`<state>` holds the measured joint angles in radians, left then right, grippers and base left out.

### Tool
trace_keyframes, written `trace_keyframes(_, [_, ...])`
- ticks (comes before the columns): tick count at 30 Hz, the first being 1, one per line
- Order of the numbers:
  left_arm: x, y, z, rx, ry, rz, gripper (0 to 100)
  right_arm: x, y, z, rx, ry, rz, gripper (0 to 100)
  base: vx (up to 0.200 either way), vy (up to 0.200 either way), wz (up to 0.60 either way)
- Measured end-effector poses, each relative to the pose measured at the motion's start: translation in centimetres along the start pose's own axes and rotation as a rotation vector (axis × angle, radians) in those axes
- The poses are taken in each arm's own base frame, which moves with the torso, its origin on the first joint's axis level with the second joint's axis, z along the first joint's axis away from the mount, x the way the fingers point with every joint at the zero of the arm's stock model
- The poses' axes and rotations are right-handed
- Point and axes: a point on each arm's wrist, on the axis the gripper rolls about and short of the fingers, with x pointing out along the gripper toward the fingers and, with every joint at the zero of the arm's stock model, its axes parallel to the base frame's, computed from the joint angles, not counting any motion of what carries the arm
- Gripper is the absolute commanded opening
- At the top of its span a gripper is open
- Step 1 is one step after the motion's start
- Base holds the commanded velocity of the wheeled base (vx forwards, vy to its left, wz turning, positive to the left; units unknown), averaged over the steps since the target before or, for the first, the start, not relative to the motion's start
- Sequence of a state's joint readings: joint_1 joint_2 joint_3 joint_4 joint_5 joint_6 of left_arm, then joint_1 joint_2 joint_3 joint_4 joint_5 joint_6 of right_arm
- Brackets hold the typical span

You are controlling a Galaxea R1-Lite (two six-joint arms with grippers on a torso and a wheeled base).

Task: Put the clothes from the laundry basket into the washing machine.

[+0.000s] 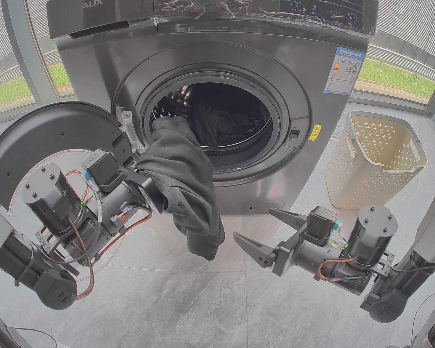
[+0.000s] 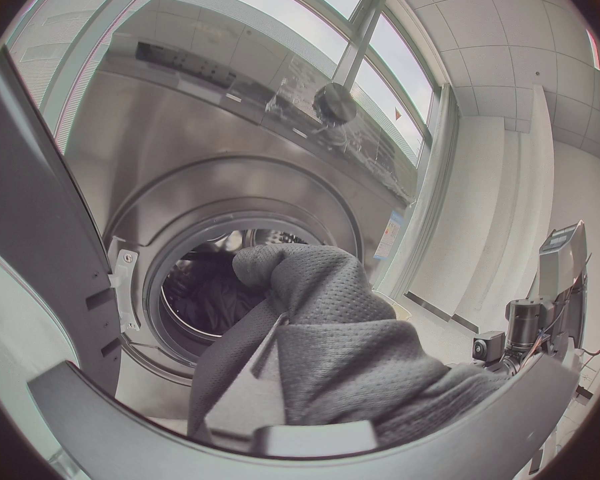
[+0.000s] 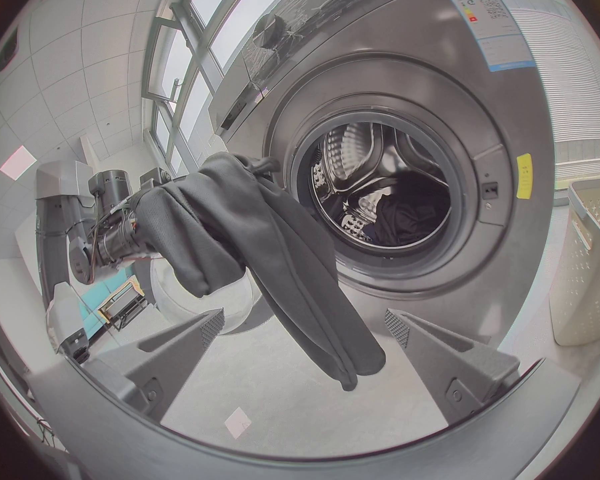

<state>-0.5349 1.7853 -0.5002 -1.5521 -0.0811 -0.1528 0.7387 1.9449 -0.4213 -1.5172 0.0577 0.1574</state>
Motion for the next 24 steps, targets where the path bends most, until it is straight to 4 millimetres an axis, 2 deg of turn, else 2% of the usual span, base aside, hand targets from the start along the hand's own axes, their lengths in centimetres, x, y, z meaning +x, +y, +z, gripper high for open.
trace_keyframes(4, [-1.1, -0.3, 0.6, 0.003, -0.005, -0.003, 0, -2.1, -0.3, -0.3, 0.011, 0.03, -0.019, 100, 0.0, 0.0, 0.0])
trace_keyframes(8, [-2.0, -0.2, 0.7, 0.008, 0.008, 0.003, 0, -3.3, -1.3, 0.3, 0.013, 0.014, -0.064, 100, 0.0, 0.0, 0.0])
trace_keyframes(13, [-2.9, 0.2, 0.5, 0.021, 0.032, 0.023, 0, -4.1, -2.6, 1.1, 0.015, -0.014, -0.12, 100, 0.0, 0.0, 0.0])
trace_keyframes(20, [-3.9, 0.3, -0.3, 0.039, 0.079, 0.023, 0, -4.4, -2.8, 1.6, 0.014, -0.032, -0.14, 100, 0.0, 0.0, 0.0])
trace_keyframes(24, [-4.2, 0.1, 0.0, 0.037, 0.073, 0.013, 0, -4.5, -2.7, 1.6, 0.015, -0.032, -0.138, 100, 0.2, 0.0, 0.0])
